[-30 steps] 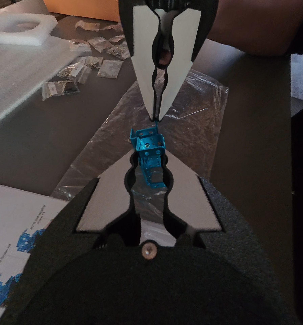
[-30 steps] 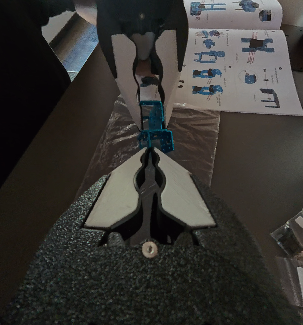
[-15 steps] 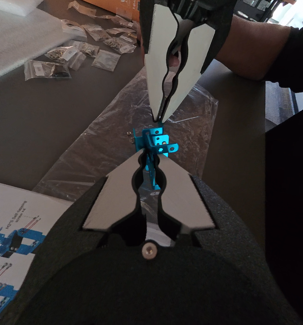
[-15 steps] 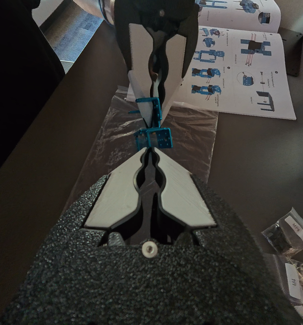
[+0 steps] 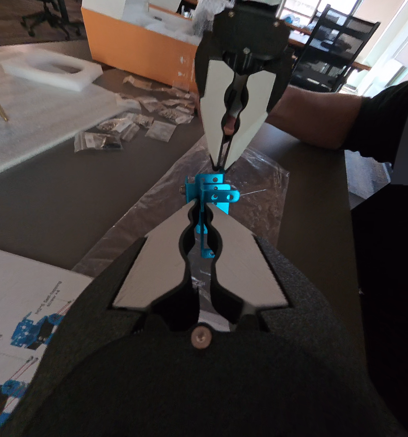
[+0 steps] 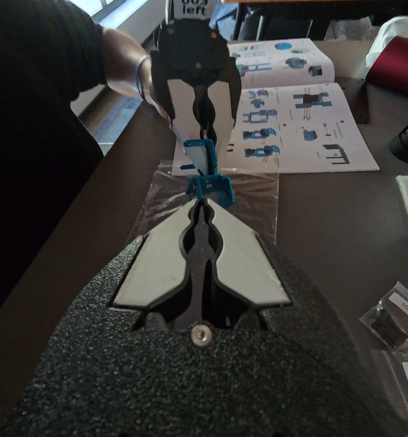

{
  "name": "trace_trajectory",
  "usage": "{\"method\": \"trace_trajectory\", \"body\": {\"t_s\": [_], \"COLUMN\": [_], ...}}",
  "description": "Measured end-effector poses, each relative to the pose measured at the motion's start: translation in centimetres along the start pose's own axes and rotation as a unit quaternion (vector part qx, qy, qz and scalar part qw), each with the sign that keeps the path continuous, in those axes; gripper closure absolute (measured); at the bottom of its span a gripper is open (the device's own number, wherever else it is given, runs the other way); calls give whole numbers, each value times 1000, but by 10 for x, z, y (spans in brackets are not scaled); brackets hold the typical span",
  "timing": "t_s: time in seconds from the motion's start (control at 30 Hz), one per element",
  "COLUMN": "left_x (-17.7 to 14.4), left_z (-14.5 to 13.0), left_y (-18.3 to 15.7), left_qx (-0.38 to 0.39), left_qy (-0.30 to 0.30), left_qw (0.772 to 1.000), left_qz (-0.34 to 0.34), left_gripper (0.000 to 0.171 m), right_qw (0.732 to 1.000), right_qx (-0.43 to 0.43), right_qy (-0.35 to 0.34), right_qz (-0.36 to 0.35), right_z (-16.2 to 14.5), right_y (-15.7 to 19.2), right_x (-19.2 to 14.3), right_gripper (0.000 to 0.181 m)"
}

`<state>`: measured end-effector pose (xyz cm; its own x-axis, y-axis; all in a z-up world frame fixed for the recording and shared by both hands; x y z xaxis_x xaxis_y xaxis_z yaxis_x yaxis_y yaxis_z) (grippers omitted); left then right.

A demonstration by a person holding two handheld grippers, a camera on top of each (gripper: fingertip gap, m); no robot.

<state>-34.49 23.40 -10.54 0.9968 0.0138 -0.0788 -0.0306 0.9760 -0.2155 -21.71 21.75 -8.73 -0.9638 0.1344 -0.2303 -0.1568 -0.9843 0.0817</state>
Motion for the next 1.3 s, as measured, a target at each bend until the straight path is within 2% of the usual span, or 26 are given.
{"method": "trace_trajectory", "body": {"t_s": [0.1, 0.2, 0.3, 0.4, 0.57, 0.73, 0.8, 1.3], "left_x": [0, -2, -8, -16, -32, -37, -37, -37], "left_z": [4, 5, 8, 11, 17, 14, 12, 12], "left_y": [-1, 3, 11, 21, 37, 41, 41, 36], "left_qx": [-3, 15, 36, 49, 35, 17, 15, 5], "left_qy": [-14, -5, 6, 10, 1, 6, 11, 12], "left_qw": [1000, 1000, 999, 998, 997, 997, 997, 998], "left_qz": [-11, -6, 12, 39, 71, 79, 80, 67], "left_gripper": [170, 170, 170, 170, 170, 170, 170, 170], "right_qw": [999, 1000, 995, 982, 957, 942, 931, 931], "right_qx": [18, 10, 23, 25, -8, -1, -14, -46], "right_qy": [-26, -11, 92, 182, 286, 334, 364, 363], "right_qz": [26, 7, -24, -38, -42, 4, 0, 0], "right_z": [7, 7, -13, -34, -45, -41, -44, -44], "right_y": [4, -3, -12, -14, -23, -26, -29, -31], "right_x": [-4, -13, -15, -4, 12, 26, 26, 28], "right_gripper": [171, 168, 162, 161, 163, 166, 170, 178]}}
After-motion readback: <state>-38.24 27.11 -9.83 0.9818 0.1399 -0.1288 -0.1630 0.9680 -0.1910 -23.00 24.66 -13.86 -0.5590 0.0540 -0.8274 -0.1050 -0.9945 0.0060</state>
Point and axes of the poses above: each gripper's, where its closed fingertips meet, x out along the fingers, z out of its top, y = z × x across the jaws, the point moved 6 cm from there along -x, back along the fingers, and after that the axes turned 15 degrees about -y, right-handed, at the moved point
